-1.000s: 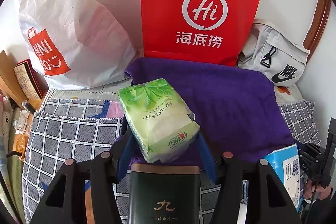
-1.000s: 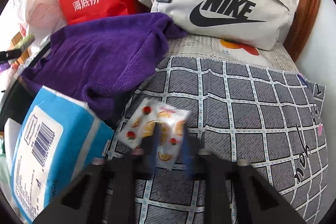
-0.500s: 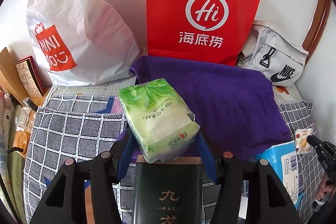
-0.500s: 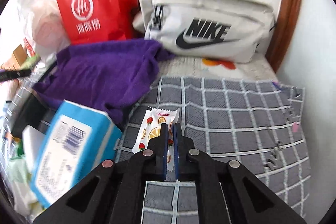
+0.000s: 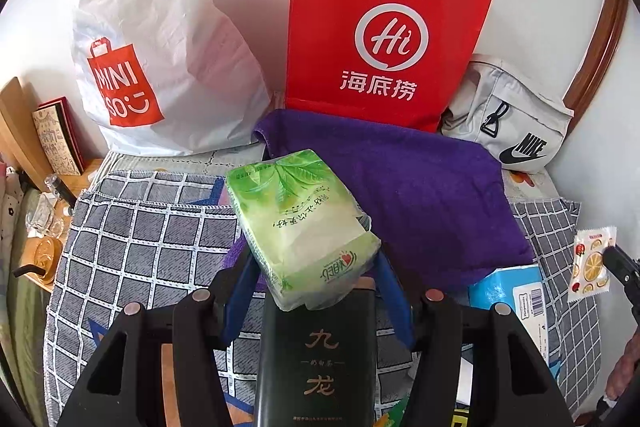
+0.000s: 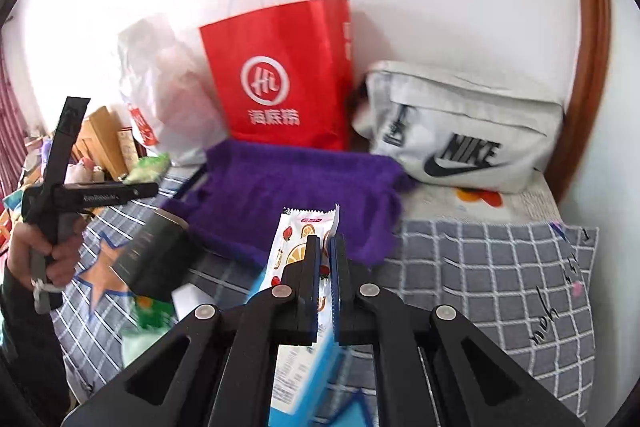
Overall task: Organize soft objects
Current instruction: 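Lower both held items onto the purple towel and open both tools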
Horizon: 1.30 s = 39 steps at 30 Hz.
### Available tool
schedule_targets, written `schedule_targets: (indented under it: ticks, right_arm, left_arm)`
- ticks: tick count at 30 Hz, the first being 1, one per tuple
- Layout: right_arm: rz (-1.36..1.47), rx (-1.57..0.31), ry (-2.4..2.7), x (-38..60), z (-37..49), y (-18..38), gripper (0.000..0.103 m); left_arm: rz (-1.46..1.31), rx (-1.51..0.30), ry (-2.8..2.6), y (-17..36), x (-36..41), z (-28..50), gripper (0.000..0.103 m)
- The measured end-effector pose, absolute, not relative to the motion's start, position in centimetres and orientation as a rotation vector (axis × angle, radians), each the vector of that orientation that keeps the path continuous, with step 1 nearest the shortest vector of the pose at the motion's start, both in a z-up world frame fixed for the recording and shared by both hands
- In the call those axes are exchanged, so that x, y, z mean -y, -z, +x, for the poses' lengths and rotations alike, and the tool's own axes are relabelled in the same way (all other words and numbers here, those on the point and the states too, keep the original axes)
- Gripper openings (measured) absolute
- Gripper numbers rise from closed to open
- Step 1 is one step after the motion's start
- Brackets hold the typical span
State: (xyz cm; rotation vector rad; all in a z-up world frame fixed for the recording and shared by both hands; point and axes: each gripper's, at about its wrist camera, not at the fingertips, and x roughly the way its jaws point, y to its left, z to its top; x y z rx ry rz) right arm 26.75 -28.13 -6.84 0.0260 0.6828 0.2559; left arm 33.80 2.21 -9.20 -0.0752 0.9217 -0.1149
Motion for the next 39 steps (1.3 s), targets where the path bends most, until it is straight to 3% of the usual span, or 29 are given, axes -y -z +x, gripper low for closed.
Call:
schedule_targets:
  ticks: [26, 39]
  right_arm:
    - [0.037, -0.809, -0.322, 25.9, 41.3, 12.7, 0.003]
    - [0.014, -0.884, -0.287, 26.8, 44.0, 15.8, 0.003]
  left_arm:
    - [-0.082, -1.046, 0.158, 13.4, -0.7, 43.2, 0.057]
    - [-0.109, -1.111, 0.193, 16.1, 0.0, 46.9, 0.057]
